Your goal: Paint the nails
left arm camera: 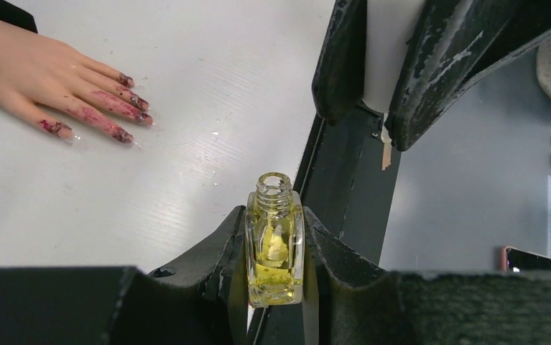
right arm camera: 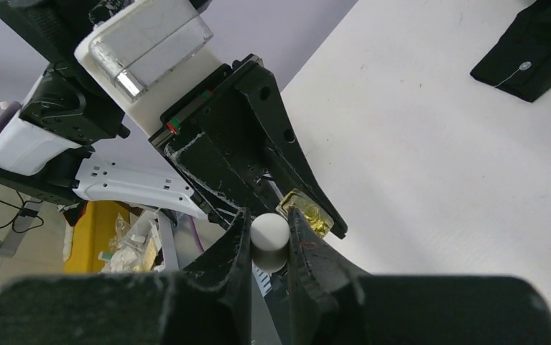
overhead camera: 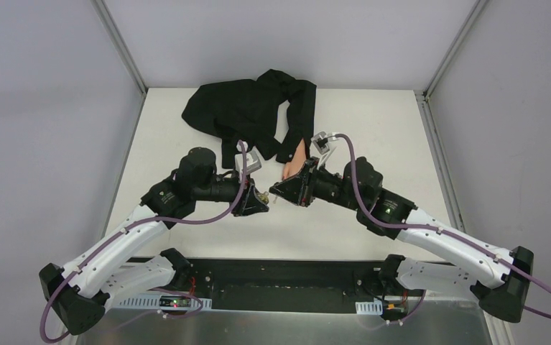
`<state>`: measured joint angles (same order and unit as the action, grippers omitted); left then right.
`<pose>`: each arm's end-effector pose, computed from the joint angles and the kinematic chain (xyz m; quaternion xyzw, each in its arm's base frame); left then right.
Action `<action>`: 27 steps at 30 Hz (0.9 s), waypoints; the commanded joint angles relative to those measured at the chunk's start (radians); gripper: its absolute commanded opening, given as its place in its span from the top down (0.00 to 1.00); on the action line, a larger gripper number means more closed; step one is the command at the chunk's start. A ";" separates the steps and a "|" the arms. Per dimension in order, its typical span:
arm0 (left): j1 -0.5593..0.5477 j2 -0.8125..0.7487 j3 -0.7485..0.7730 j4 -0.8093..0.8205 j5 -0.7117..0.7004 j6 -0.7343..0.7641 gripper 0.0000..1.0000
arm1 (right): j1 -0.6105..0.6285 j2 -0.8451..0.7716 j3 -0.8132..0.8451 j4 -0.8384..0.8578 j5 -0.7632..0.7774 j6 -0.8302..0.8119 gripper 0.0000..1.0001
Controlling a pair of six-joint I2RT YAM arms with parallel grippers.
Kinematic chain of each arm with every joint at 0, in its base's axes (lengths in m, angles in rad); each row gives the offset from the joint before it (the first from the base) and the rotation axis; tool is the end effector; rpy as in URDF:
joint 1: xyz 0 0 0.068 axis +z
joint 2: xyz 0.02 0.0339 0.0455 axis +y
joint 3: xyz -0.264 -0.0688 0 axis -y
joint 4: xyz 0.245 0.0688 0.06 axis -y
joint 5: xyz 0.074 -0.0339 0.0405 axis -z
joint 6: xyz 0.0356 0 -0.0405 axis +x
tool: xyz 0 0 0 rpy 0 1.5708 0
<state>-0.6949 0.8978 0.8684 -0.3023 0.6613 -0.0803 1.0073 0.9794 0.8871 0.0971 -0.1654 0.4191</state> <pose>0.1386 -0.1440 0.3395 0.4126 0.6769 -0.4523 0.4086 0.1187 0.1988 0.3703 -0.2598 0.6558 0.5062 0.4961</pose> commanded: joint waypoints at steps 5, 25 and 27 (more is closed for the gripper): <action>-0.017 0.000 0.040 0.053 0.128 0.029 1.00 | 0.012 -0.034 -0.016 0.102 0.032 0.011 1.00; -0.031 -0.021 0.036 0.069 0.184 0.030 1.00 | 0.017 -0.001 -0.021 0.124 0.085 0.030 1.00; -0.031 -0.020 0.036 0.069 0.184 0.028 1.00 | 0.017 0.001 -0.023 0.121 0.086 0.030 1.00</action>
<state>-0.7147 0.8967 0.8692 -0.2817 0.8074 -0.0631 1.0191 0.9802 0.8631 0.1711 -0.0917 0.4381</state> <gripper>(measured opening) 0.260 0.185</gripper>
